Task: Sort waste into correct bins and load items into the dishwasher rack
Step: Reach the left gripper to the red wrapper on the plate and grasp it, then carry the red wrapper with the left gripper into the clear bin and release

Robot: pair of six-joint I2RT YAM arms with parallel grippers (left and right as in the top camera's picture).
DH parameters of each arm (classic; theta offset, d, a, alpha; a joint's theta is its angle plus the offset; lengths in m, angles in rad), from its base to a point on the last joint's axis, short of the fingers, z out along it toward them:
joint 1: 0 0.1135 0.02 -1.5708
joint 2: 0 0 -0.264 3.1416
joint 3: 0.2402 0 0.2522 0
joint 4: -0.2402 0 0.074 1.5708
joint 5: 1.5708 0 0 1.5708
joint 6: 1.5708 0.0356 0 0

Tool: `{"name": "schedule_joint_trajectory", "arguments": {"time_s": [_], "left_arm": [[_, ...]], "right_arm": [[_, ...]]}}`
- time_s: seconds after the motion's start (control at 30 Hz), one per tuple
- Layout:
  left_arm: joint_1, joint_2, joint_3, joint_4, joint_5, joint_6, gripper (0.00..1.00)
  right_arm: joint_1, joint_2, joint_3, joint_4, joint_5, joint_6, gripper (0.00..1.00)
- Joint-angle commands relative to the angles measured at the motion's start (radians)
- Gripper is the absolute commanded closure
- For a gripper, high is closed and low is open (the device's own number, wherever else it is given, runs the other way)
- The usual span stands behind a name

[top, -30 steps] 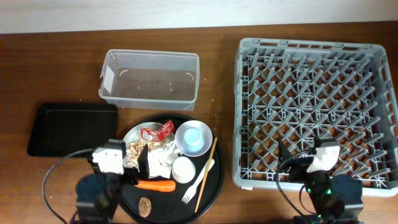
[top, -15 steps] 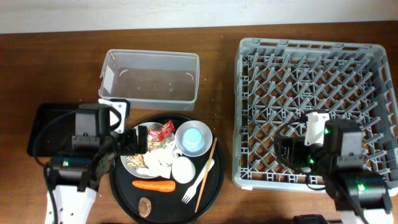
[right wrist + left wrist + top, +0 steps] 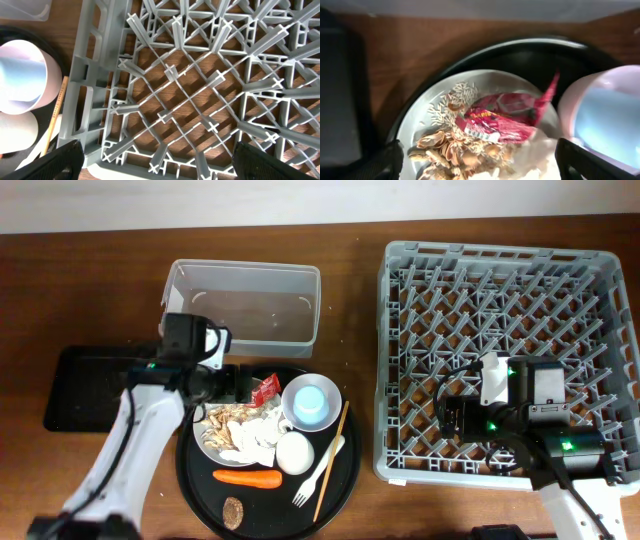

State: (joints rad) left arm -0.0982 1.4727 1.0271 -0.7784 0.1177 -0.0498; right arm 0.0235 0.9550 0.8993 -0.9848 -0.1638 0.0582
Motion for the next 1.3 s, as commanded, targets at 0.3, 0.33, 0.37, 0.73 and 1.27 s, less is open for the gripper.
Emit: {"name": "schedule_joint_trajectory", "arguments": {"time_s": [0.3,0.33,0.37,0.73,1.27], "left_arm": [[0.000,0.155,0.005,0.072,0.073,-0.006,0.34],[0.000,0.163,0.002,0.072,0.073,-0.006,0.34],[0.000,0.172,0.000,0.071,0.072,-0.006,0.34],[0.000,0.202,0.006,0.059,0.074,-0.006,0.99],[0.000,-0.126,0.115,0.154,0.077,-0.007,1.00]], "right_arm": [[0.009,0.002,0.021,0.001,-0.008,0.011,0.02],[0.009,0.002,0.021,0.000,-0.008,0.011,0.02],[0.009,0.002,0.021,0.001,-0.008,0.011,0.02],[0.009,0.002,0.021,0.001,-0.002,0.010,0.02],[0.009,0.002,0.021,0.001,0.017,0.011,0.02]]}}
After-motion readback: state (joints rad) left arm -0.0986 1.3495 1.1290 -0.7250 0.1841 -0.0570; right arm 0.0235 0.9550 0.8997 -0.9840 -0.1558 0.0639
